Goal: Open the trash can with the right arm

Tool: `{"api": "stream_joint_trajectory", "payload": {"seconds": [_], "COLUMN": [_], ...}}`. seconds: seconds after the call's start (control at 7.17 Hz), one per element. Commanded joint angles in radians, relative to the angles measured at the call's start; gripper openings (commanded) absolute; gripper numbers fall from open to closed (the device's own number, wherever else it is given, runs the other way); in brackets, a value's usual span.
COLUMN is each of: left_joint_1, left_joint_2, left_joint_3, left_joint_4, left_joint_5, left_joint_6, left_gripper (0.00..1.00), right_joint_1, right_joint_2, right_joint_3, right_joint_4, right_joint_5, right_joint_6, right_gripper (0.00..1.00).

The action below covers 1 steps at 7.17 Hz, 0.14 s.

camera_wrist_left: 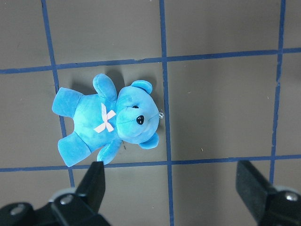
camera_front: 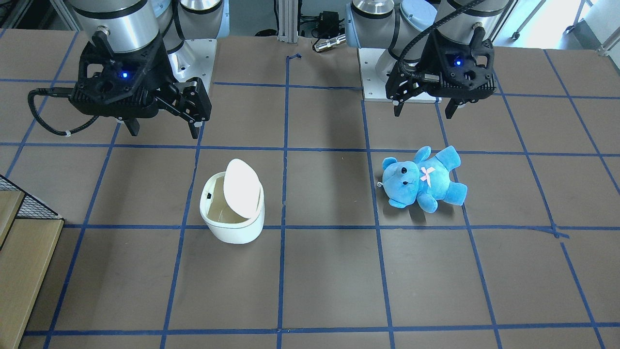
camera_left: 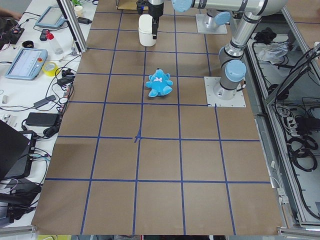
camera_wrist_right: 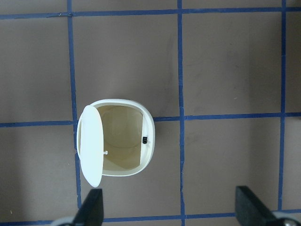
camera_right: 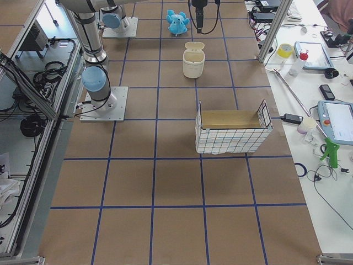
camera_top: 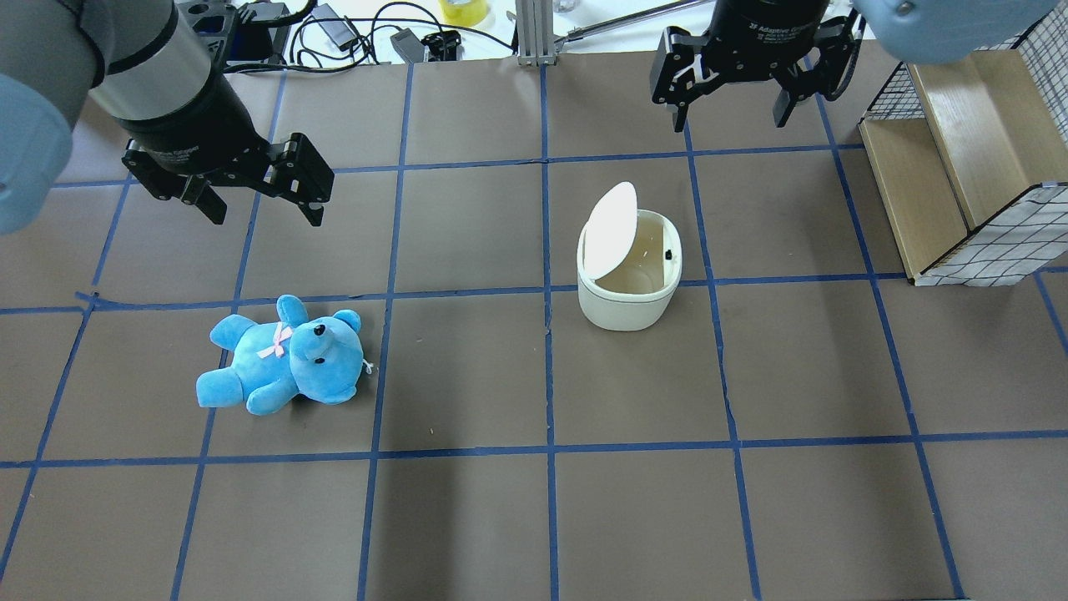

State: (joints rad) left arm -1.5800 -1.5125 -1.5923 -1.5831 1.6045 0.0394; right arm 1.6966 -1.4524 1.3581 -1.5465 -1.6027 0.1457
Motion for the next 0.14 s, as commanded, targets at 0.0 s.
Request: {"api": "stream_joint_trajectory", "payload": {"seconds": [0.0], "left_joint_1": [0.0], "left_joint_2": [0.0], "left_joint_3": [0.0], "left_joint_4": [0.0], "left_joint_5": [0.0], "left_joint_6": [0.001], "left_gripper": [1.0], "right_joint_1": [0.0], "right_joint_2": [0.0], "right_joint_3": [-0.001], "right_joint_4": [0.003], "right_joint_5": [-0.003], "right_joint_6": [0.0], "right_gripper": [1.0]}}
